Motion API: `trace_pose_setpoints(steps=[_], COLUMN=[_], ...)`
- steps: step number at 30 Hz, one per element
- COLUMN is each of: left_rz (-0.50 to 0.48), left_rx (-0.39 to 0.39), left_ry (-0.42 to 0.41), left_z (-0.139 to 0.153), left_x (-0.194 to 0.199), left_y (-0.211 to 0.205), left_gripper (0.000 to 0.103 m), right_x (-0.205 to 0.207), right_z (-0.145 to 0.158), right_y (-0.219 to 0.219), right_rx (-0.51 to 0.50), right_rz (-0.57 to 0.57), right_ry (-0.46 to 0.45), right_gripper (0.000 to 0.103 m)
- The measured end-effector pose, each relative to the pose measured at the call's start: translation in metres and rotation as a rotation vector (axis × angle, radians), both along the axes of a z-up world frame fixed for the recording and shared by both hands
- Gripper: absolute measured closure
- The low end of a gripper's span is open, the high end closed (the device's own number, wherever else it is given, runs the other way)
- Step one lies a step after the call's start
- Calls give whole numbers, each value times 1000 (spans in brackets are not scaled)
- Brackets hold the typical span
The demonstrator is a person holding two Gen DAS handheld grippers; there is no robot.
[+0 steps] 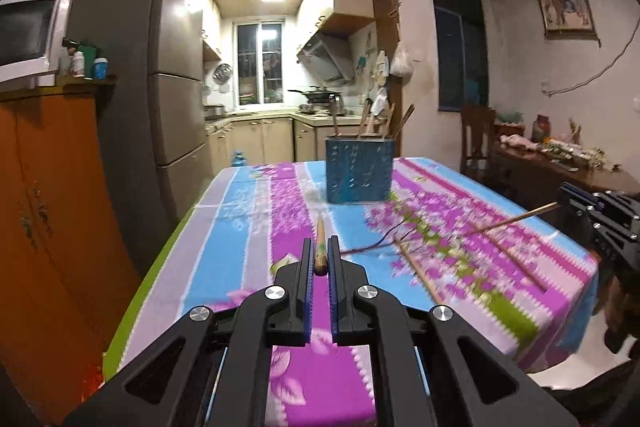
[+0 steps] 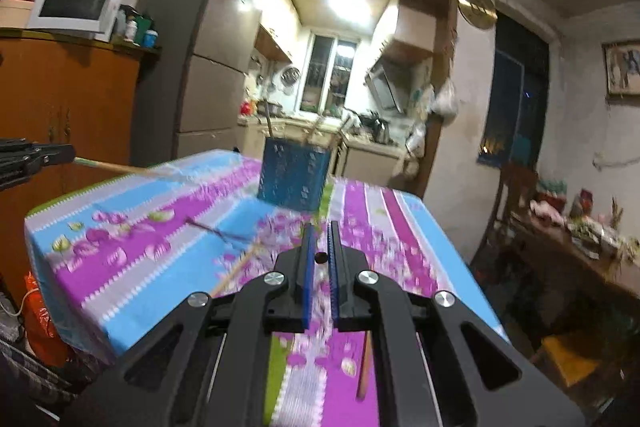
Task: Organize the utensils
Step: 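Lift both chopsticks and carry them over the blue holder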
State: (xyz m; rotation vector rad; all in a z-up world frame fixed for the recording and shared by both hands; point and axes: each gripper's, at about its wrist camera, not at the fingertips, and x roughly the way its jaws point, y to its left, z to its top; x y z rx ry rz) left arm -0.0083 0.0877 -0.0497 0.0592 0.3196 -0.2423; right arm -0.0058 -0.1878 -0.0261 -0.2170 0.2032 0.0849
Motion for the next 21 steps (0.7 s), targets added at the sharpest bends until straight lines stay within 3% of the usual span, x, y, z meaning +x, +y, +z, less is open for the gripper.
trace_pose_setpoints(steps=[6,12,21], left_rz=[-53,-83,-142], left_rx=[-66,-144,-149], left_ry=[42,39,80], left_z=[40,71,101], left_x=[19,36,66], left_y=[11,21,14], left_gripper=[96,96,96], right_x=[19,42,71], right_z=[40,71,88], right_y=[-4,-20,-32], right_rx=[9,94,175], right_rz=[63,116,161], right_ry=[-30,-4,63], right_gripper=[98,98,98])
